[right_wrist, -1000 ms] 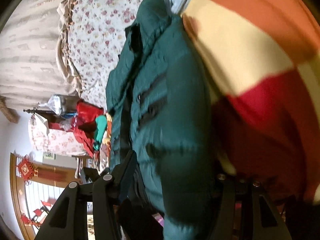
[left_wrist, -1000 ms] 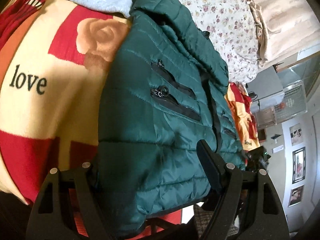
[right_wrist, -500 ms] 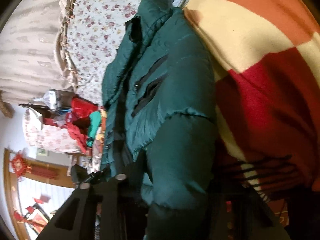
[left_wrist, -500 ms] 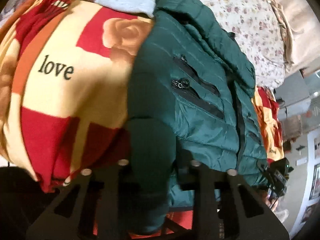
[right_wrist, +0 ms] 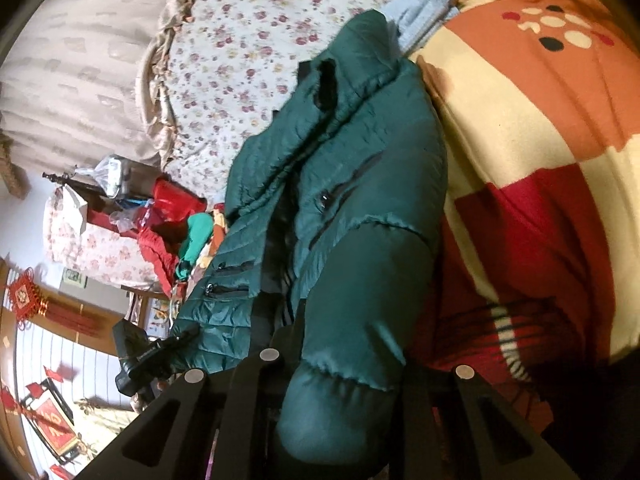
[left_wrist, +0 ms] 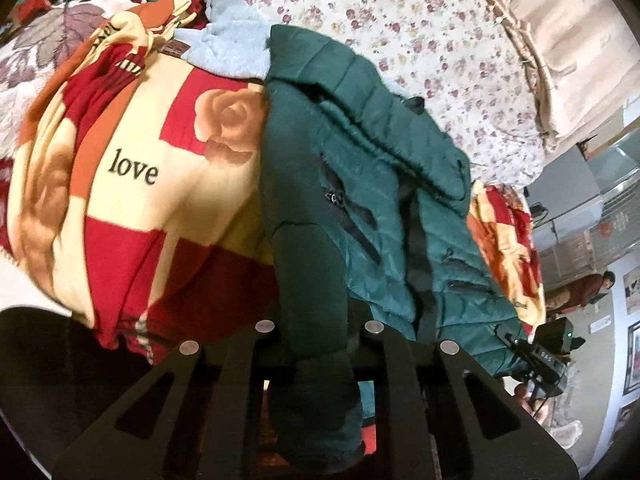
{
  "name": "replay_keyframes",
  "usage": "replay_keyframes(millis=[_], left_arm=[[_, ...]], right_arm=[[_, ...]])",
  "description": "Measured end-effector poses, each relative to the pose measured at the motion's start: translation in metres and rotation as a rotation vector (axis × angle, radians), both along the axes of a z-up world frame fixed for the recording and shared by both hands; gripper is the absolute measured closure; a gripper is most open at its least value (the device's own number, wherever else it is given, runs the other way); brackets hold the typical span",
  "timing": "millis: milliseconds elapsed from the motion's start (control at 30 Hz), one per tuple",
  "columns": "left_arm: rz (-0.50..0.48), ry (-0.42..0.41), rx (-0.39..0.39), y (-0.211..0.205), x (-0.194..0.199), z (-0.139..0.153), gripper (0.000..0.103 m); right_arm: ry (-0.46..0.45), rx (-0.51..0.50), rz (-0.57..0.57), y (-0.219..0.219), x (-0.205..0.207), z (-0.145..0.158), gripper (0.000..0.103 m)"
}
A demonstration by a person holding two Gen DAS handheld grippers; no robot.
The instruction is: Fold large clothes
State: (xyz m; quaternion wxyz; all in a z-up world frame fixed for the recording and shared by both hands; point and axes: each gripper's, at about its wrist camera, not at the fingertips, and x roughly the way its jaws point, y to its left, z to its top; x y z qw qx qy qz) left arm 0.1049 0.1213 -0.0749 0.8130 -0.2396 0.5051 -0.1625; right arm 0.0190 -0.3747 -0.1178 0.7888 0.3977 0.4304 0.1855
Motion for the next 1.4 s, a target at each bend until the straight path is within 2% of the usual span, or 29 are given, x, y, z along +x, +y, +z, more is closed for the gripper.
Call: replay_keyframes(millis=[167,267,333,433,533,633,967,1167,1400], left_arm=[[-0.005,0.000,-0.024,0.011,-0.037,0.010,0.092],[-0.013,-0.017,-0.004,0.009,-0.053,0.014,0.092],[-0.015,-0.017,0.016,0.006,-0.048,0.015,0.092],[-0.019,-0.030,0.028,0.003,-0.032,0.023,0.092],[-0.015,-0.085,0.042,-0.004,-0.005,0.042,0.092],[0.007,-0.106,0.040,-0.008,0.026,0.048,0.092],[0.048,-0.060,0.096,-0.018,0.112,0.029,0.092],[0.038,-0.060,0.155,-0.026,0.139,0.025,0.091],[0.071,-0.031,0.174,-0.025,0.175,0.014,0.091]], right_arm=[[-0.042,0.013,0.040,0.000,-0.028,0.017,0.088],[-0.062,0.012,0.048,0.002,-0.032,0.023,0.088],[-0.065,0.017,0.039,0.001,-0.025,0.025,0.088],[-0.068,0.014,0.024,0.000,-0.005,0.033,0.088],[-0.096,0.003,0.009,0.000,0.017,0.047,0.088],[-0.112,-0.012,-0.018,-0.004,0.044,0.056,0.088],[-0.059,-0.126,-0.068,-0.007,0.133,0.053,0.088],[-0.051,-0.152,-0.074,-0.011,0.166,0.054,0.088],[-0.046,-0.227,-0.074,-0.009,0.214,0.052,0.088]])
